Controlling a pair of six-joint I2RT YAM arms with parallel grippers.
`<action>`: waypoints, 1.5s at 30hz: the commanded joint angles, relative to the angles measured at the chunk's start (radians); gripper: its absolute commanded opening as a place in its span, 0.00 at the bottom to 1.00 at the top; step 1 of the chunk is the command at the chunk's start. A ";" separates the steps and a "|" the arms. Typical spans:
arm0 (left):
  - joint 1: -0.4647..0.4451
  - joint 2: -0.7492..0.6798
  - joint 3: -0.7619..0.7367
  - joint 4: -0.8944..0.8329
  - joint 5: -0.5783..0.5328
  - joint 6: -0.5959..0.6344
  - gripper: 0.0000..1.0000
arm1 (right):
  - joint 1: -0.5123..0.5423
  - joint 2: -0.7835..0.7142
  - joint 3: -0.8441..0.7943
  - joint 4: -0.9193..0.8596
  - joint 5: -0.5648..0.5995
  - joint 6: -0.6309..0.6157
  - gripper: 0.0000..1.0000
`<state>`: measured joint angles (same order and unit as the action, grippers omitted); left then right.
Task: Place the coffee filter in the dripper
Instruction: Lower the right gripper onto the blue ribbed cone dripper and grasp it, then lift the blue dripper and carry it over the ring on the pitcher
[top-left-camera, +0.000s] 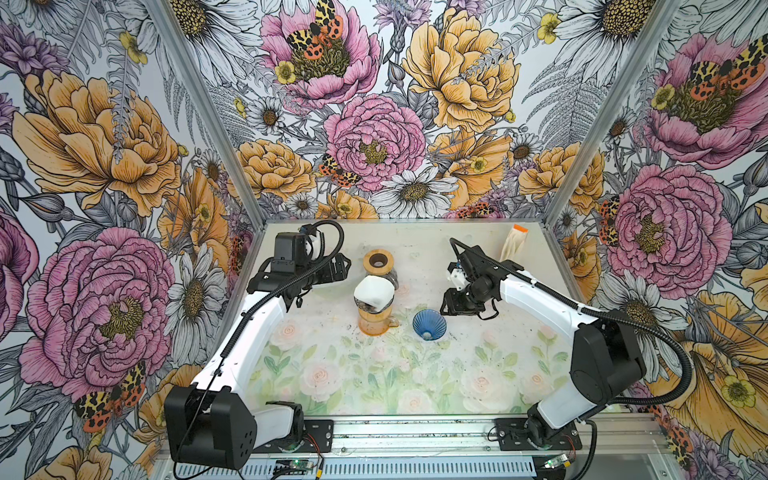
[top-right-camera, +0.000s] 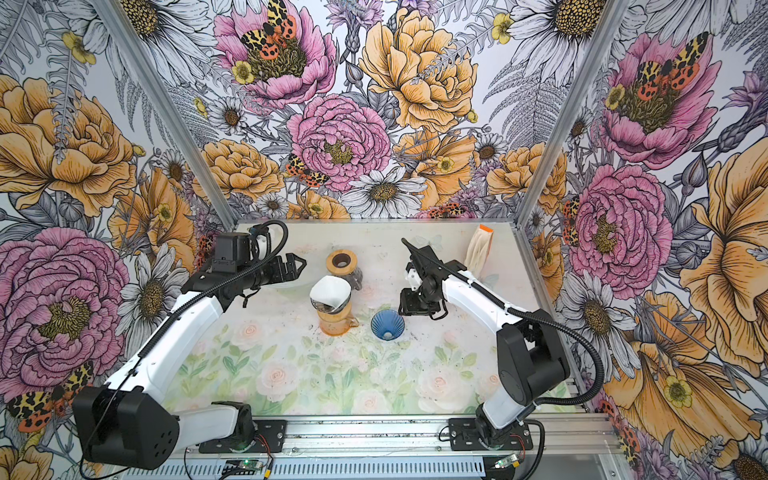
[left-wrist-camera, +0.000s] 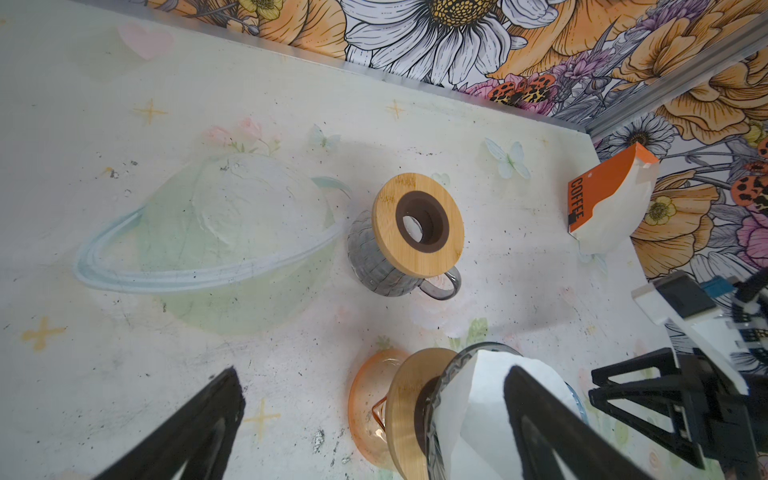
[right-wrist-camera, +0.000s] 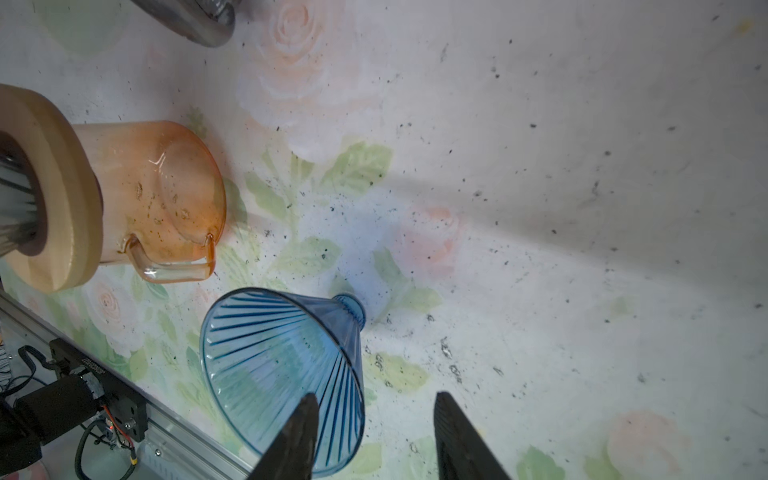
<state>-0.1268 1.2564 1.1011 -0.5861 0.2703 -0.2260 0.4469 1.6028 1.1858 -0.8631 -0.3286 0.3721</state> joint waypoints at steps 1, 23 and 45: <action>-0.003 -0.007 -0.011 0.021 0.016 0.001 0.99 | 0.017 -0.022 -0.008 0.003 0.013 -0.010 0.47; -0.010 -0.008 -0.019 0.023 0.004 -0.002 0.99 | 0.066 0.078 -0.048 0.123 0.005 0.071 0.38; -0.012 0.005 -0.012 0.023 0.015 -0.002 0.99 | 0.074 0.097 -0.046 0.153 0.037 0.090 0.18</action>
<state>-0.1307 1.2568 1.0889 -0.5858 0.2703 -0.2287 0.5121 1.6905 1.1404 -0.7216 -0.3103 0.4549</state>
